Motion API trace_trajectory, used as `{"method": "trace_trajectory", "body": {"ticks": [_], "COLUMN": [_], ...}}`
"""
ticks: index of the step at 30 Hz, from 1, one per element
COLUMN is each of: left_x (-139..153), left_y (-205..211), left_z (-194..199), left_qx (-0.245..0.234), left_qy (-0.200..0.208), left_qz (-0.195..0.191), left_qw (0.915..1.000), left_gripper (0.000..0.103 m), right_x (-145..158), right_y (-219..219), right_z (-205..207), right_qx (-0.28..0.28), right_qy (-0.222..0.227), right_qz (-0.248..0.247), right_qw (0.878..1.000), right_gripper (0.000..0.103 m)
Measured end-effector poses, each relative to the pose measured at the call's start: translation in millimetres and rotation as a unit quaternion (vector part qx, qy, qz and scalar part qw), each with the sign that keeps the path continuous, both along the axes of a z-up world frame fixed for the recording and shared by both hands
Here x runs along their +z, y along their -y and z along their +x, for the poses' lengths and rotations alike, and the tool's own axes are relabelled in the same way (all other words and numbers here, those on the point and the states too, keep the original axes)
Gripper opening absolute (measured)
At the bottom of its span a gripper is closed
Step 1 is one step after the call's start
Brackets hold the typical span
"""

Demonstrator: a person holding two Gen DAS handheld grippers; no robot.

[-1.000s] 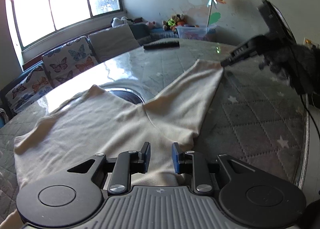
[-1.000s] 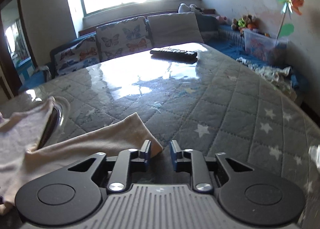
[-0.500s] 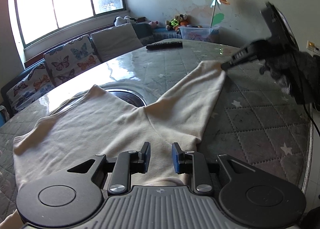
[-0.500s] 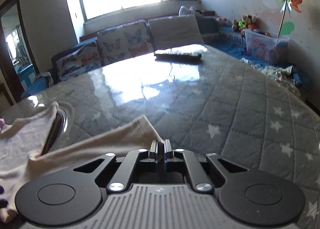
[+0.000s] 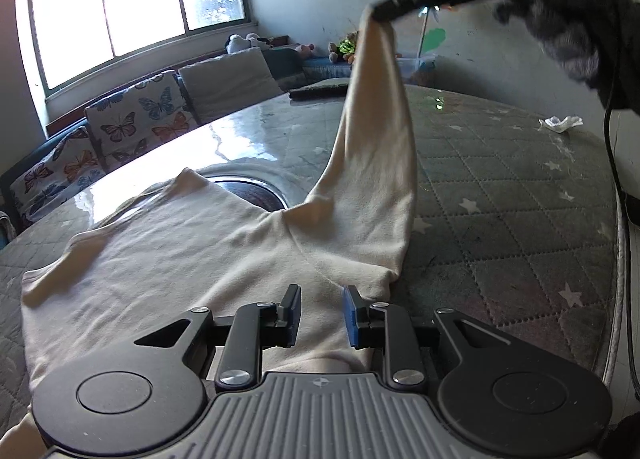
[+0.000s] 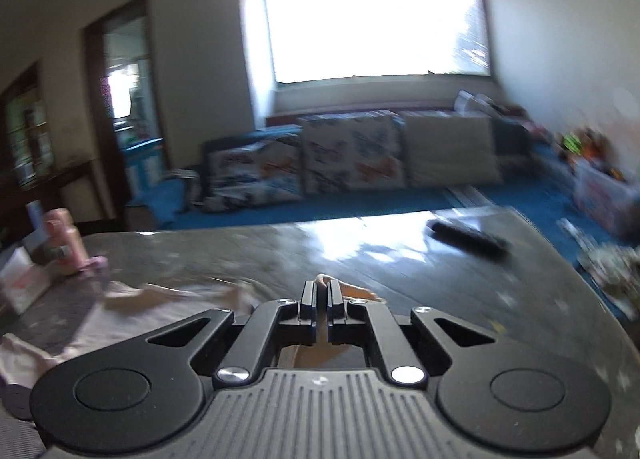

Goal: Fold clothes

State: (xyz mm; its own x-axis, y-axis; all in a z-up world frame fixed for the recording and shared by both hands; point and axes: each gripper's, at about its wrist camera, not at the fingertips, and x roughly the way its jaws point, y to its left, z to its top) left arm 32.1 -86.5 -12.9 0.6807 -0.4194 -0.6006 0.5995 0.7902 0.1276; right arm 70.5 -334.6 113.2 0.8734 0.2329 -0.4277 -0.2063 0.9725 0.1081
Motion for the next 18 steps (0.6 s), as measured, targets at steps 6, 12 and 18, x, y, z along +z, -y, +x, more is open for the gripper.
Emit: {"method": "trace_trajectory", "body": {"ticks": [6, 12, 18], "left_x": [14.9, 16.7, 15.4], "left_y": [-35.3, -77.7, -112.9], "left_z": [-15.9, -30.6, -42.2], "left_qx": [0.034, 0.095, 0.151], "left_qy": [0.021, 0.024, 0.021], "left_qz": [-0.015, -0.025, -0.036], "left_qw": [0.9991, 0.9948, 0.9877], "left_gripper": [0.025, 0.026, 0.026], "right_x": [29.9, 27.6, 4.6], "right_y": [-75.4, -148.8, -206.2], "right_z": [-0.9, 0.1, -6.2], "right_qx": [0.101, 0.191, 0.265], "right_qy": [0.024, 0.02, -0.017], "right_qz": [-0.023, -0.04, -0.035], "right_qw": [0.994, 0.981, 0.963], "right_gripper": [0.004, 0.004, 0.004]}}
